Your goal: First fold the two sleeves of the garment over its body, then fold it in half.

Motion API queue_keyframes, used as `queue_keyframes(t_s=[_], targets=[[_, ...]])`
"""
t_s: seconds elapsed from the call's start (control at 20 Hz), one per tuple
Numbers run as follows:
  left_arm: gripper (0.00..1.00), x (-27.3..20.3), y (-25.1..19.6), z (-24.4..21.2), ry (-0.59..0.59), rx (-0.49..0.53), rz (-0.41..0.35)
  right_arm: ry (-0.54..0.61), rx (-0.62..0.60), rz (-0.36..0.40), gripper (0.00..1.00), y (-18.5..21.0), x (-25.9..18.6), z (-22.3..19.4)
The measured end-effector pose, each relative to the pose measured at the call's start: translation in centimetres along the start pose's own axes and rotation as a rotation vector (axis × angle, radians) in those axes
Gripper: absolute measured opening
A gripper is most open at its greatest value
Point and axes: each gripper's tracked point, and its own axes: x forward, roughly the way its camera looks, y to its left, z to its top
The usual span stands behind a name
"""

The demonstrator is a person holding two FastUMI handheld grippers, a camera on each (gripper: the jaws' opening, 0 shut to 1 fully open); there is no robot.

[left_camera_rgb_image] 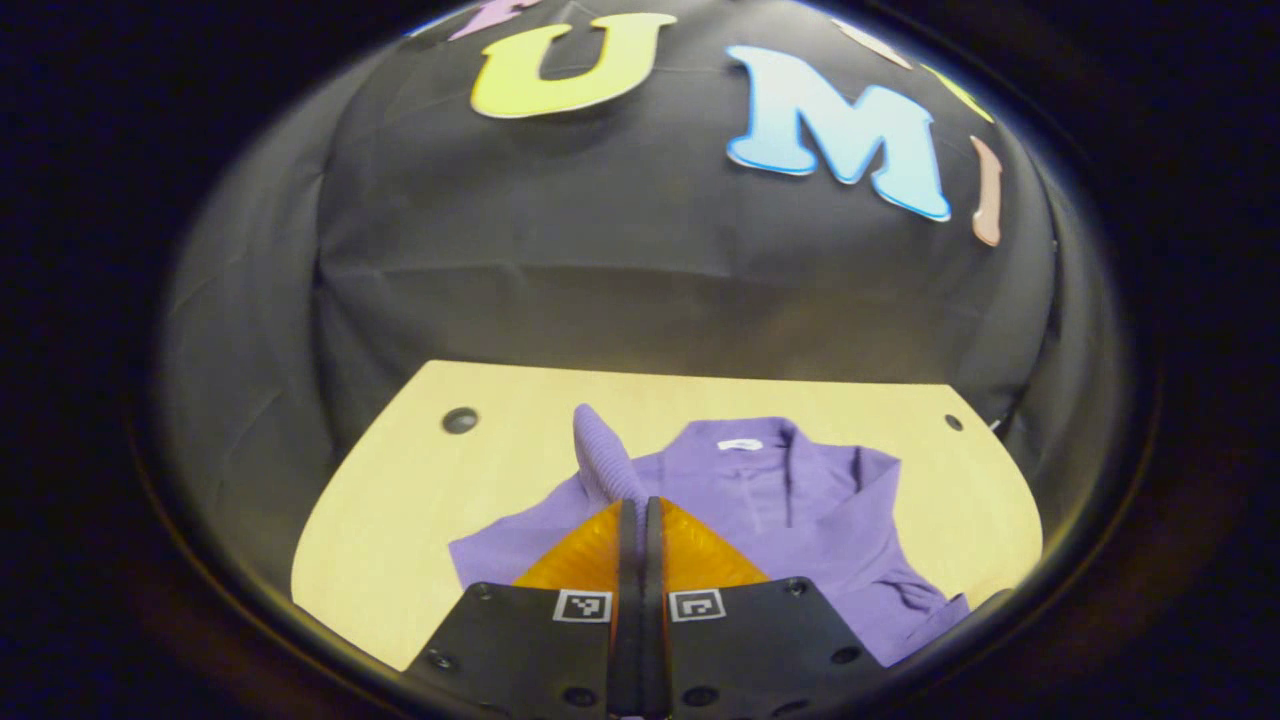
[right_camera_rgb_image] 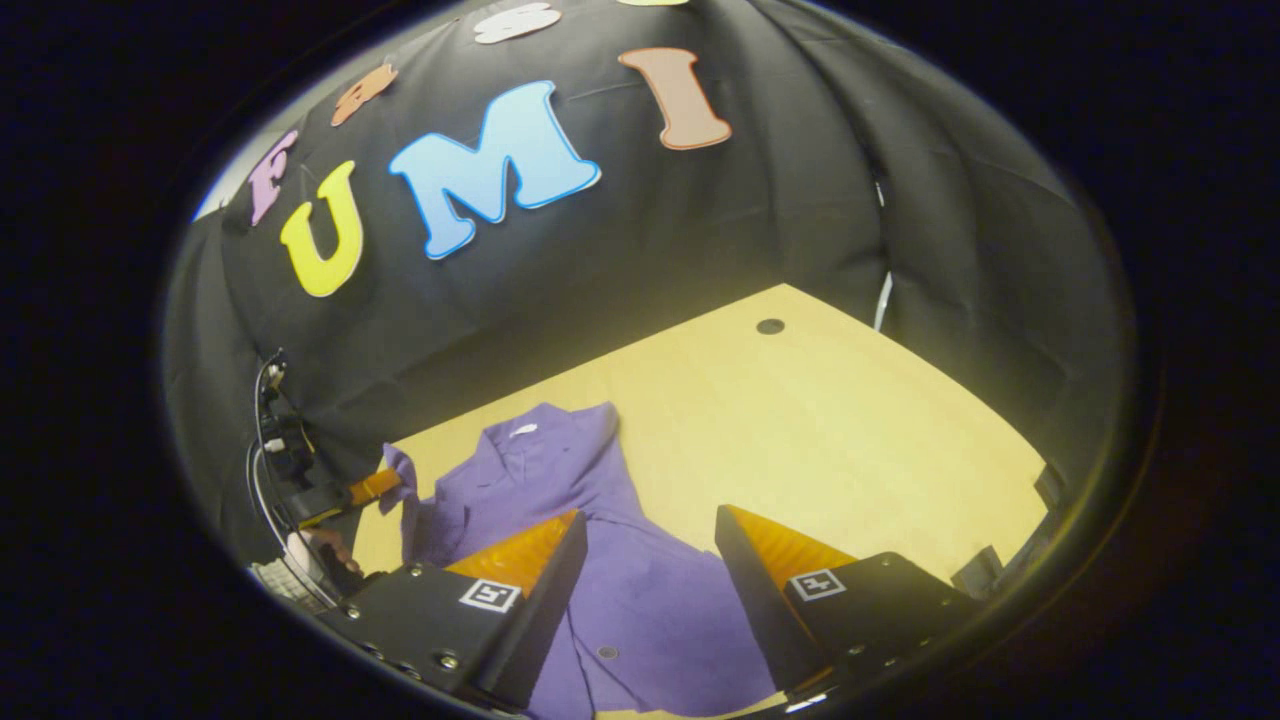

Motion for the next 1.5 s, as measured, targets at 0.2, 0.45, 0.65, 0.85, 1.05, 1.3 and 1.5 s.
queue_keyframes(t_s=[0.2, 0.45, 0.65, 0.85, 1.05, 1.3, 1.5], targets=[[0.07, 1.4, -8.1, 0.7, 0.01, 0.035, -0.113, 0.0, 0.036, -0.043, 0.82, -2.9, -1.0, -0.4], [0.07, 2.7, -17.1, 0.0, 0.043, 0.097, -0.221, 0.003, 0.06, -0.086, 0.82, -5.5, -2.2, -0.8], [0.07, 3.4, -21.7, -1.7, 0.084, 0.144, -0.271, 0.007, 0.085, -0.115, 0.82, -7.6, -3.0, -1.1], [0.07, 4.1, -23.5, -3.2, 0.136, 0.187, -0.283, 0.012, 0.097, -0.124, 0.82, -8.8, -3.3, -1.3], [0.3, 3.3, -24.5, -2.7, 0.108, 0.205, -0.31, 0.024, 0.099, -0.116, 0.82, -9.2, -2.9, -1.8], [0.69, 1.9, -22.4, -1.6, 0.077, 0.223, -0.274, 0.054, 0.09, -0.087, 0.82, -8.7, -2.3, -2.9], [0.75, -1.2, -18.5, -2.2, 0.071, 0.19, -0.231, 0.097, 0.052, -0.057, 0.82, -8.0, -1.6, -4.3]])
